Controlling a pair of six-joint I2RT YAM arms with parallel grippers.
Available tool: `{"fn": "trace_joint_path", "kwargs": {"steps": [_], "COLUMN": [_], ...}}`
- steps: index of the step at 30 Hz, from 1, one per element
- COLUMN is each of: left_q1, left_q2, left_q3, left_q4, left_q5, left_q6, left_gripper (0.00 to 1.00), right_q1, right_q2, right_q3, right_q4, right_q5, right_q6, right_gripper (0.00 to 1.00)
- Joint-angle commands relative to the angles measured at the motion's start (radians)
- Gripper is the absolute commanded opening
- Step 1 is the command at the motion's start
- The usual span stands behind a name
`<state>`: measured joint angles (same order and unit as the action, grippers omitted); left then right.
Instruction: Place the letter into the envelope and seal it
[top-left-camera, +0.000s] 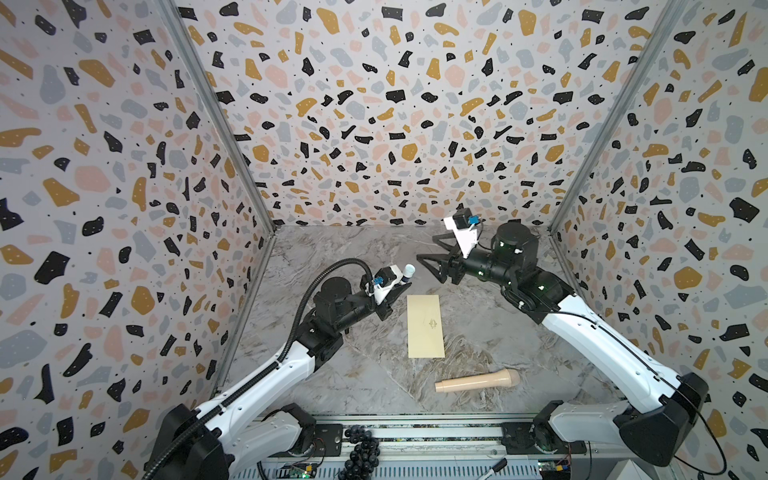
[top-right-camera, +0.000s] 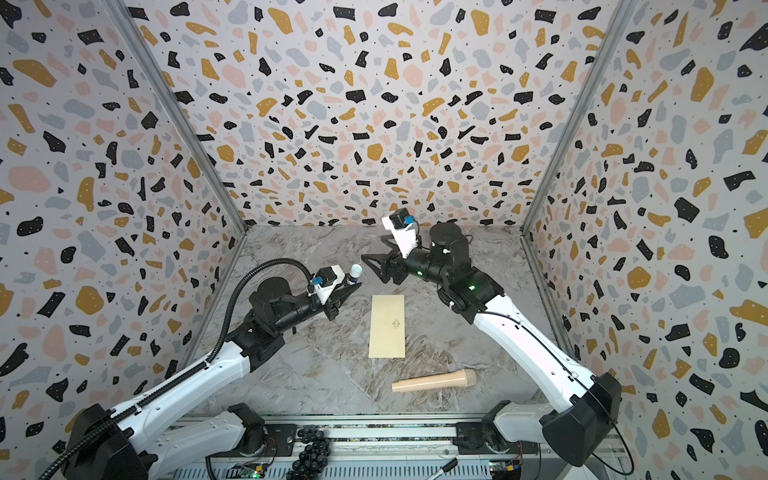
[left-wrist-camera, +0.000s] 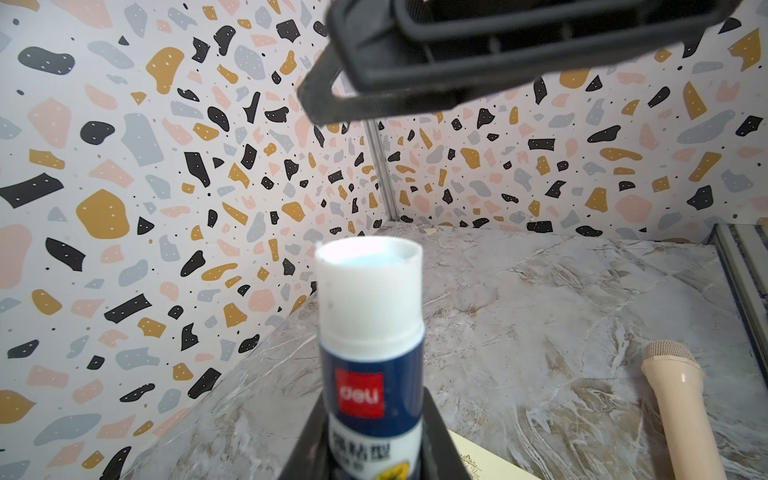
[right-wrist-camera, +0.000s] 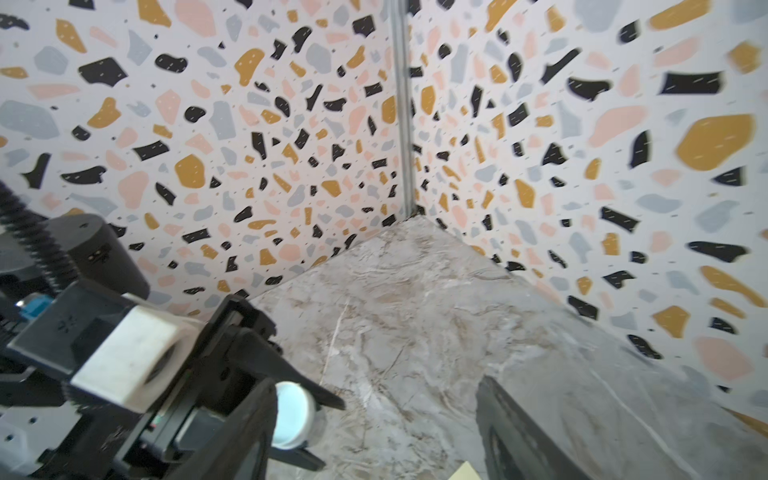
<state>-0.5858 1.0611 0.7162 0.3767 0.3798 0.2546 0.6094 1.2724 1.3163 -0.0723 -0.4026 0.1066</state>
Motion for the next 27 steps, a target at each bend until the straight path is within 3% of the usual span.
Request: {"fn": "trace_joint_path", "kwargs": {"steps": [1,13,27], "left_q1": [-0.003,-0.003,-0.004], "left_q2": [-0.032,-0.059,-0.067], "left_q3": [0.019,-0.009,-0.031], "left_q4": [0.034,0.034,0.028], "left_q5": [0.010,0.023,0.029], "left_q6": [0.016,0.018,0.034], "left_gripper": [0.00,0.00,0.00], "right_q1": [-0.060,-0.330,-0.455], "right_q2": [-0.021,0.173,0.431], "right_q3": [0.004,0.053,0.087], "right_q4": [-0.055,-0.255,-0.283], "right_q5": [0.101,0.254,0.301], "right_q6": [-0.011,0.000,-0.025], "right_gripper": [0.79,0.83,0.84]}}
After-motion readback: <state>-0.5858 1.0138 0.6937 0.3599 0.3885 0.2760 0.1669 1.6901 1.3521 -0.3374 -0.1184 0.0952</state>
